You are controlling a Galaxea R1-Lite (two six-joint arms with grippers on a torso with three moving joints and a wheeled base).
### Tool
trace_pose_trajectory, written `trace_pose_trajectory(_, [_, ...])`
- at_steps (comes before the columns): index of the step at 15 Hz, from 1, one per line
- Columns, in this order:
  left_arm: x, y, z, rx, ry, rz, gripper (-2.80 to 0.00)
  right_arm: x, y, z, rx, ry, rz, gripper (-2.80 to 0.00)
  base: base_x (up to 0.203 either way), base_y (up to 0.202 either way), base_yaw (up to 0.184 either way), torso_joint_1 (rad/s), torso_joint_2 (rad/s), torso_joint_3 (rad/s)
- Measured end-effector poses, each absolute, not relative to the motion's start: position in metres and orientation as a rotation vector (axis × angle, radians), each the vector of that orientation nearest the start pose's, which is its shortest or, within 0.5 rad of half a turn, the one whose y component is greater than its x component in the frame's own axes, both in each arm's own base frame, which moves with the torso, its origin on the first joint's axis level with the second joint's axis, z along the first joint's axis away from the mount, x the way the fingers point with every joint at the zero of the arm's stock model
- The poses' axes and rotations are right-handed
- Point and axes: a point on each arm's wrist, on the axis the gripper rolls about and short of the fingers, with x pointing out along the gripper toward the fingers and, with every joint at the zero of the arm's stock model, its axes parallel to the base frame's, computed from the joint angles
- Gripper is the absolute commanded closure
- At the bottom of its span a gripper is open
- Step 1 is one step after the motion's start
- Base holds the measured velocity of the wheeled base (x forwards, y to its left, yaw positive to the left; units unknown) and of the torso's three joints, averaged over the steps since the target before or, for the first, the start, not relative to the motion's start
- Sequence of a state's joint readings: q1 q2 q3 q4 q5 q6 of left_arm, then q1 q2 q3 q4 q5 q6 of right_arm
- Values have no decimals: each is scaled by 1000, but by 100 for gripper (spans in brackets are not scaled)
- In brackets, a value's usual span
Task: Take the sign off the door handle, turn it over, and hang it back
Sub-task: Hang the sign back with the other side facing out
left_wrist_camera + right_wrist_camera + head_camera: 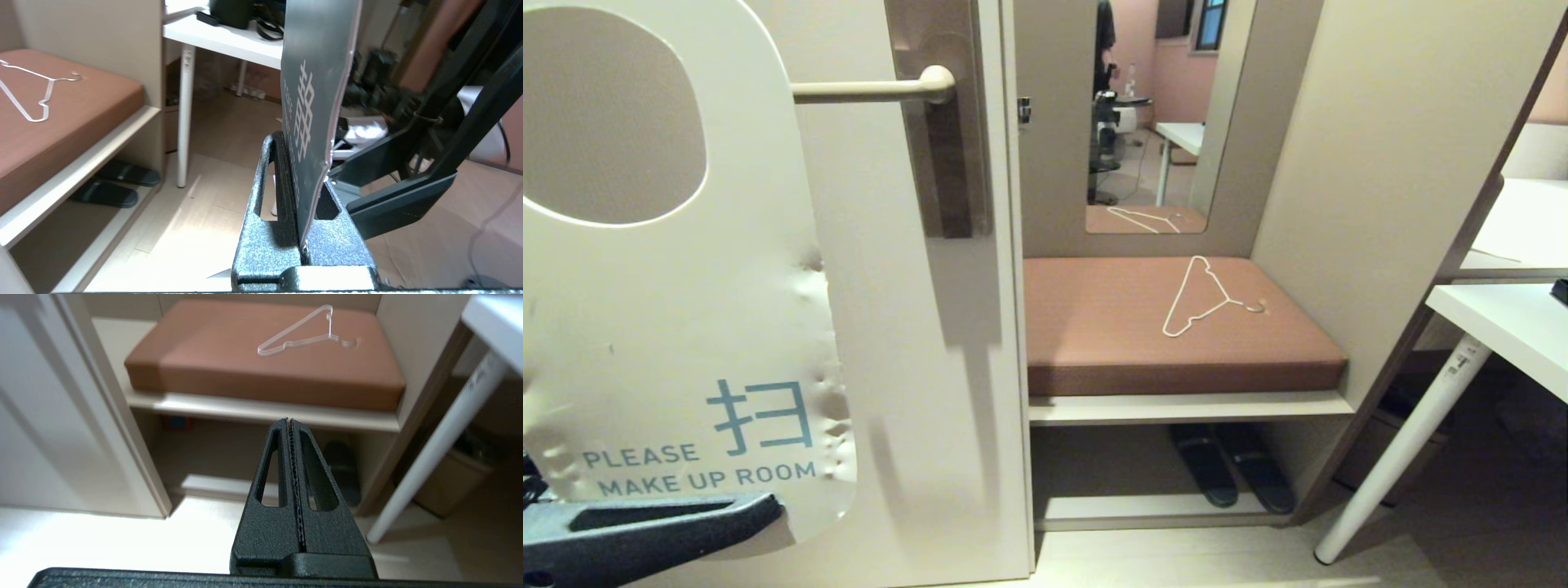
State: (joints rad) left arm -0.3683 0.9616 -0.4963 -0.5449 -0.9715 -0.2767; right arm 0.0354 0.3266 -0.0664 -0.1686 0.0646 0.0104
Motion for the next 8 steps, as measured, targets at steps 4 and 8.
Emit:
trace_pose_trajectory(4, [93,-55,244,-210,73,-1269,0,-19,1,87,15,163,89,0,0,0,0,0,0,0])
trace_pose_trajectory(8, [91,-53,243,-215,60,-1217,0,-26,0,84,9,95,16,0,0,0,0,0,0,0])
